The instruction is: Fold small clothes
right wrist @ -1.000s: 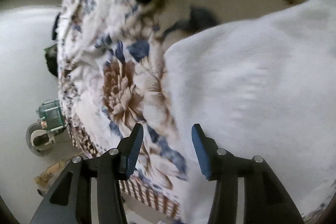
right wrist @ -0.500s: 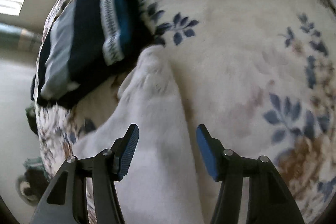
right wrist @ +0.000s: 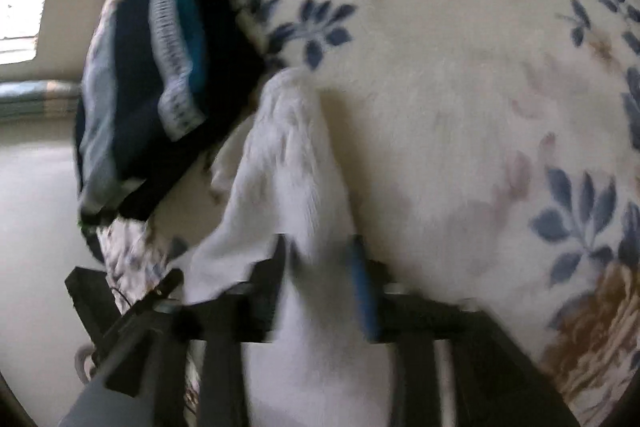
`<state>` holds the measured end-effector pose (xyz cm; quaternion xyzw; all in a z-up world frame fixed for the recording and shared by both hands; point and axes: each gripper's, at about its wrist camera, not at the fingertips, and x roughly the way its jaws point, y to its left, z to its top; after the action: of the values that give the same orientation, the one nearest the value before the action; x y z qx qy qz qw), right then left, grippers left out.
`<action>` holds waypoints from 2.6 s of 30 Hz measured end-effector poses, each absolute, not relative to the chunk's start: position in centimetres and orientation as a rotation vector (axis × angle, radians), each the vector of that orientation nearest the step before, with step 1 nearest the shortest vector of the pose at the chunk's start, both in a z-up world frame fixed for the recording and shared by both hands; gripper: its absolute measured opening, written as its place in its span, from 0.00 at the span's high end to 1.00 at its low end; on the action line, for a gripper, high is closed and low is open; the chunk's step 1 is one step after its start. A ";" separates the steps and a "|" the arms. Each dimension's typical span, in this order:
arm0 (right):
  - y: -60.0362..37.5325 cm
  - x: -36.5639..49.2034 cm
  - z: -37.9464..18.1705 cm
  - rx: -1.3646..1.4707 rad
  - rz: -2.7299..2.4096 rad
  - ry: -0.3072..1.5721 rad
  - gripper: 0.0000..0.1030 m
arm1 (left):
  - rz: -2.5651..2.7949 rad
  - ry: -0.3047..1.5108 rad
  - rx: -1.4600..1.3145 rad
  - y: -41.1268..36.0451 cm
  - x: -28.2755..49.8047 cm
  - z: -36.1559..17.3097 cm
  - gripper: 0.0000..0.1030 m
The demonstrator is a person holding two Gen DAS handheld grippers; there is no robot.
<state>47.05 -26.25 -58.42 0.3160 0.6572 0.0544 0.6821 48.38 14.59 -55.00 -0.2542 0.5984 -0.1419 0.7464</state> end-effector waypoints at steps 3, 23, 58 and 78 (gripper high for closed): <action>-25.9 43.8 -55.9 0.729 0.196 1.450 0.39 | -0.352 1.282 -0.590 16.1 42.5 -51.7 0.68; -21.7 6.5 -60.9 0.795 0.182 1.810 0.40 | -0.122 1.505 -0.462 11.5 10.0 -57.0 0.95; -24.4 1.6 -60.1 0.700 0.114 1.738 0.90 | -0.032 1.452 -0.575 14.2 7.2 -55.3 0.91; -26.8 0.9 -61.7 0.768 0.164 1.734 0.59 | -0.082 1.555 -0.630 12.8 6.7 -59.6 0.33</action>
<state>0.86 -26.77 -61.67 0.3287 0.7420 0.0700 0.5801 6.73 12.80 -59.64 -0.2794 0.6893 -0.0362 0.6674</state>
